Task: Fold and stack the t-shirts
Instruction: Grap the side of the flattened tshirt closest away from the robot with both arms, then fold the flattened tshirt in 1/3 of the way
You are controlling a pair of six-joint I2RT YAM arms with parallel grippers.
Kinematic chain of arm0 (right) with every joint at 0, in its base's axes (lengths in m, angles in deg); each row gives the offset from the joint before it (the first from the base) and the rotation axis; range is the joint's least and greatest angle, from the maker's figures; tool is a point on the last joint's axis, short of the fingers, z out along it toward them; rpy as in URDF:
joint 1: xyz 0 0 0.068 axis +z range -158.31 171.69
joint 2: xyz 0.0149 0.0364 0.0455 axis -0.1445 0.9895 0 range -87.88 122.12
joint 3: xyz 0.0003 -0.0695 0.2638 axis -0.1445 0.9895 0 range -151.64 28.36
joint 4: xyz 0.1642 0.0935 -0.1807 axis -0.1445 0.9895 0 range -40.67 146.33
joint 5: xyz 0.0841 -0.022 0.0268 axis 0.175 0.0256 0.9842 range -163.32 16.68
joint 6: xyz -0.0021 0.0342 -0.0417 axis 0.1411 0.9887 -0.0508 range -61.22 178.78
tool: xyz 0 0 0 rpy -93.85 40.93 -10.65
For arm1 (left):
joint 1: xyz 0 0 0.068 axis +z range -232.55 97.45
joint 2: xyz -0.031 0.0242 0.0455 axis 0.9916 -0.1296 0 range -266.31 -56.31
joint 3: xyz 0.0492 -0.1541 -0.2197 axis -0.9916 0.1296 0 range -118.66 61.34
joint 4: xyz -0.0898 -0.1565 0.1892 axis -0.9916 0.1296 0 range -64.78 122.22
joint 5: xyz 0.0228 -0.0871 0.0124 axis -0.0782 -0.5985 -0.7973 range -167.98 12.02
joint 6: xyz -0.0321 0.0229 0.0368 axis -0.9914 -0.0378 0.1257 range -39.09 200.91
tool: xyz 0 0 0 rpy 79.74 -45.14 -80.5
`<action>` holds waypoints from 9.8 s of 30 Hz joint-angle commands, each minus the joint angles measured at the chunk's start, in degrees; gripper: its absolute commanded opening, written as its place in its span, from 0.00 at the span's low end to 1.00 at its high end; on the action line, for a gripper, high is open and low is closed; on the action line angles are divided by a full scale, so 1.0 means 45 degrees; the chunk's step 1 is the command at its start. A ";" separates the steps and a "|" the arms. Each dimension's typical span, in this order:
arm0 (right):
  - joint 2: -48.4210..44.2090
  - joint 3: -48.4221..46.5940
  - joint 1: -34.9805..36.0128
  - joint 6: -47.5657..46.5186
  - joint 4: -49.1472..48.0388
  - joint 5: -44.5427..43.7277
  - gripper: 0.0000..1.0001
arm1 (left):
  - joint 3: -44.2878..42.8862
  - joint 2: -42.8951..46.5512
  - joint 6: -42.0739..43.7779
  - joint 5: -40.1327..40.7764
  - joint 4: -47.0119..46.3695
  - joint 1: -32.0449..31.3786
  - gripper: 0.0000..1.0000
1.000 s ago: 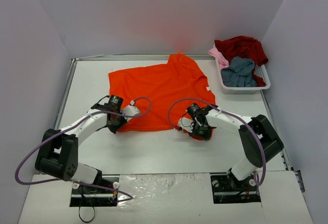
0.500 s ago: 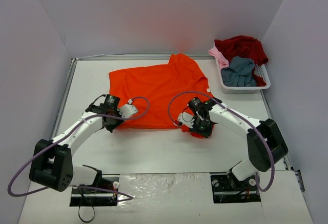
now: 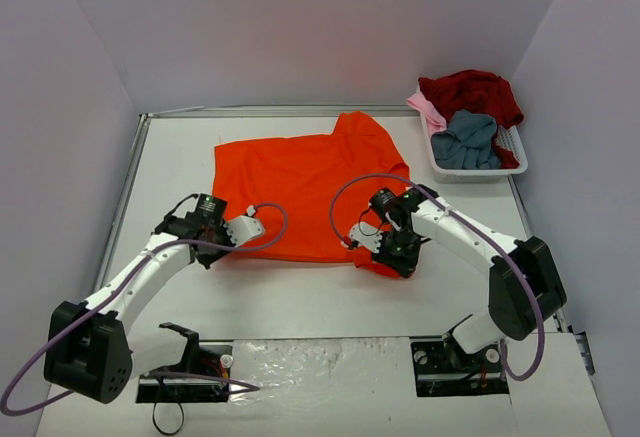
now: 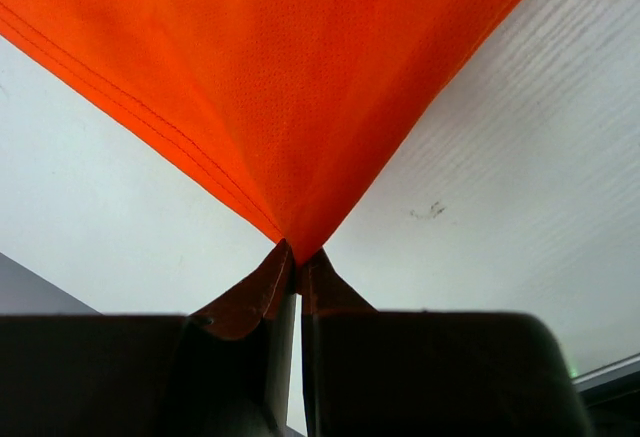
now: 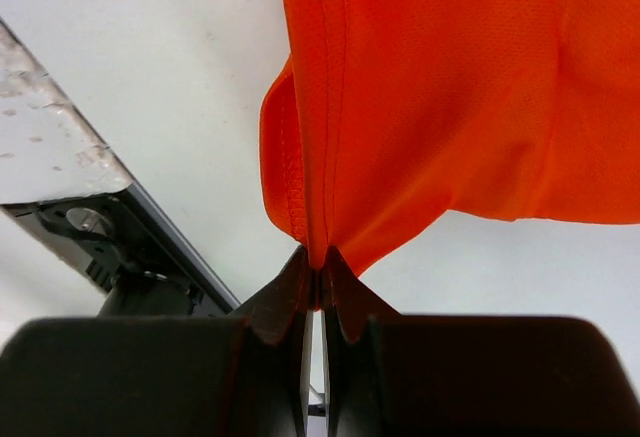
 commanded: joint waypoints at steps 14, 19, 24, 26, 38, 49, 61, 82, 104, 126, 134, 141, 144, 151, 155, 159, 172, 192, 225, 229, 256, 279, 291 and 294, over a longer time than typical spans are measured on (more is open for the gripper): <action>-0.0123 -0.2265 -0.0022 -0.0071 0.2504 0.0311 0.00 | -0.0372 0.0704 0.1121 -0.0339 0.1439 0.0088 0.02; 0.0638 -0.3126 -0.0353 -0.0325 0.2407 0.0037 0.00 | -0.0489 0.0763 0.1161 -0.0046 0.1265 0.0108 0.02; 0.1361 -0.4102 -0.0803 -0.0637 0.2367 0.0095 0.00 | -0.0489 0.0783 0.1005 0.0032 0.0913 0.0108 0.02; 0.1538 -0.4298 -0.0979 -0.0715 0.2328 0.0037 0.00 | -0.0547 0.0763 0.0966 0.0052 0.0796 0.0108 0.02; 0.2574 -0.6290 -0.1857 -0.0911 0.2192 -0.0159 0.00 | -0.0821 0.0548 0.0283 0.1262 -0.0707 0.0127 0.02; 0.3628 -0.7775 -0.2073 -0.0891 0.1997 -0.0276 0.00 | -0.1386 0.0099 0.0204 0.1927 -0.1295 0.0127 0.02; 0.5112 -0.9611 -0.2424 -0.0774 0.1703 -0.0608 0.00 | -0.2012 -0.1208 0.0243 0.2317 -0.1978 0.0127 0.02; 0.8255 -1.3282 -0.2952 -0.0735 0.1684 -0.0882 0.00 | -0.2969 -0.3475 0.0828 0.2650 -0.3326 0.0498 0.02; 1.0953 -1.6057 -0.3577 -0.0657 0.1157 -0.1292 0.00 | -0.4141 -0.5603 0.0731 0.2298 -0.3521 0.0792 0.03; 1.0663 -1.6272 -0.3518 0.0670 -0.1578 -0.1194 0.30 | -0.4044 -0.5039 0.0204 0.2298 -0.3287 0.0772 0.17; 0.7328 -1.2141 -0.3655 0.1022 -0.1597 -0.0824 0.31 | -0.3439 -0.3498 -0.0108 0.2007 -0.2529 0.0792 0.18; 0.4608 -0.8816 -0.4181 0.1393 -0.1987 0.0094 0.34 | -0.2639 -0.2519 -0.0753 0.0796 -0.1783 0.0831 0.22; 0.4196 -0.8150 -0.4319 0.1549 -0.1988 0.0289 0.34 | -0.2443 -0.2771 -0.0851 0.0094 -0.1472 0.0850 0.25; 0.4098 -0.7229 -0.4358 0.1648 -0.2027 0.0661 0.34 | -0.1798 -0.3747 -0.0578 -0.0123 -0.1840 0.0986 0.25; 0.4254 -0.7131 -0.4378 0.1628 -0.2066 0.0662 0.34 | -0.1817 -0.4197 -0.0539 -0.0280 -0.2114 0.1162 0.25; 0.4468 -0.7092 -0.4533 0.1570 -0.2066 0.0701 0.33 | -0.1915 -0.4763 -0.0538 -0.0222 -0.2466 0.1241 0.25; 0.4996 -0.6916 -0.4905 0.1374 -0.2047 0.0974 0.33 | -0.2188 -0.5038 -0.0753 -0.0319 -0.3091 0.1416 0.25; 0.5445 -0.6701 -0.5041 0.1179 -0.2085 0.1052 0.30 | -0.2794 -0.5682 -0.1105 -0.1217 -0.2956 0.1592 0.02; 0.6226 -0.6135 -0.5920 0.0886 -0.1695 0.0857 0.09 | -0.2306 -0.4804 -0.0832 -0.1432 -0.2720 0.1690 0.03; 0.6499 -0.6018 -0.6018 0.0808 -0.1714 0.0837 0.09 | -0.2247 -0.4823 -0.0793 -0.1413 -0.2760 0.1709 0.02; 0.8375 -0.6369 -0.6604 0.0905 -0.2320 -0.0042 0.00 | -0.2267 -0.4355 -0.0110 -0.1081 -0.2213 0.1865 0.02; 0.8610 -0.6428 -0.6956 0.0866 -0.2340 -0.0081 0.00 | -0.1075 -0.3359 0.1512 0.0130 -0.2271 0.2822 0.02; 0.8590 -0.6252 -0.6975 0.0886 -0.2359 0.0036 0.00 | -0.0529 -0.3397 0.1590 0.0423 -0.2642 0.3057 0.03; 0.8551 -0.6233 -0.6956 0.0886 -0.2359 0.0095 0.00 | -0.0411 -0.3378 0.1571 0.0442 -0.2623 0.3057 0.08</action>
